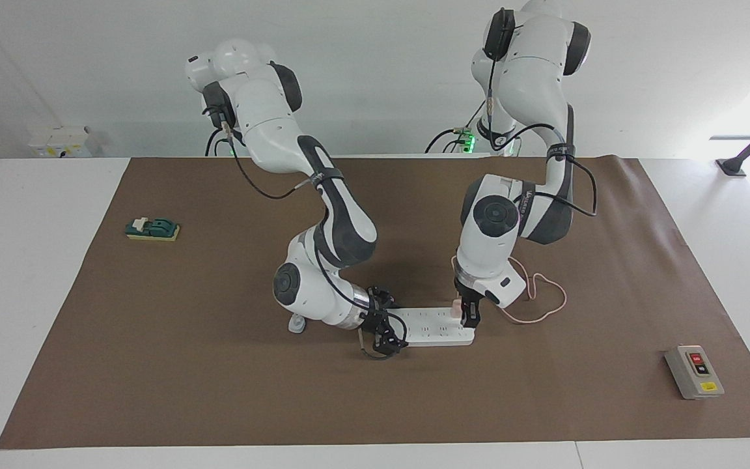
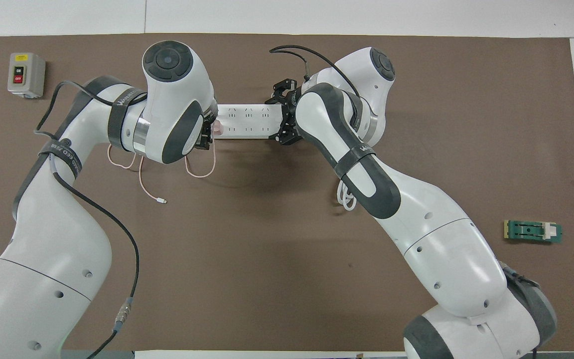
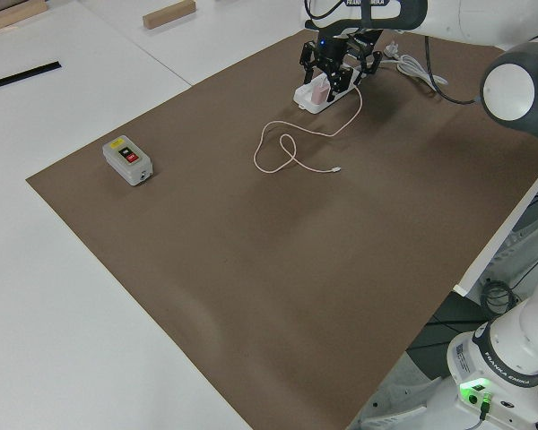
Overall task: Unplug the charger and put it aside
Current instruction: 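Pull the pink charger out of the strip with the left gripper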
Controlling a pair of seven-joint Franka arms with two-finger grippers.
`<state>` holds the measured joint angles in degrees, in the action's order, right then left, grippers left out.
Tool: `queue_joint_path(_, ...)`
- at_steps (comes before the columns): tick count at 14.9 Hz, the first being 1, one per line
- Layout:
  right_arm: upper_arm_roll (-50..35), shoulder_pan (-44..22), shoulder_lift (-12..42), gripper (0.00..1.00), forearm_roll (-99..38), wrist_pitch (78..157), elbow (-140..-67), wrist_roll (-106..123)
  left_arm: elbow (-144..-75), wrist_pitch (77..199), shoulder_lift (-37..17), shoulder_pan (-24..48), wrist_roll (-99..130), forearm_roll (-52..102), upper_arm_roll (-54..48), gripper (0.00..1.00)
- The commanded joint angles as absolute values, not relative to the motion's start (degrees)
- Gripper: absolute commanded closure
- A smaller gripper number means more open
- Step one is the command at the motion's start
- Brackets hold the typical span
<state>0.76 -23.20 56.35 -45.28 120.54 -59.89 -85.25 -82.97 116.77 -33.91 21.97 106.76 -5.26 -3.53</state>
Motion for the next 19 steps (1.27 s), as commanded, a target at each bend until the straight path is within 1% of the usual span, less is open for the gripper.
queue_joint_path(1, 1.0, -23.4, 57.6, 0.22, -44.4, 121.7, -58.9, -84.3, -82.1, 117.5, -34.6, 23.7, 107.6, -6.8, -2.7, 1.0)
queue_joint_path(16, 1.0, -23.5, 57.4, 0.22, -44.9, 122.5, -59.1, -84.4, -82.2, 117.9, -33.9, 22.8, 107.7, -7.3, -2.3, 1.0)
queue_joint_path(19, 1.0, -23.5, 57.4, 0.22, -45.0, 122.9, -59.3, -84.4, -82.1, 116.7, -32.6, 22.7, 107.4, -7.3, -2.1, 1.0)
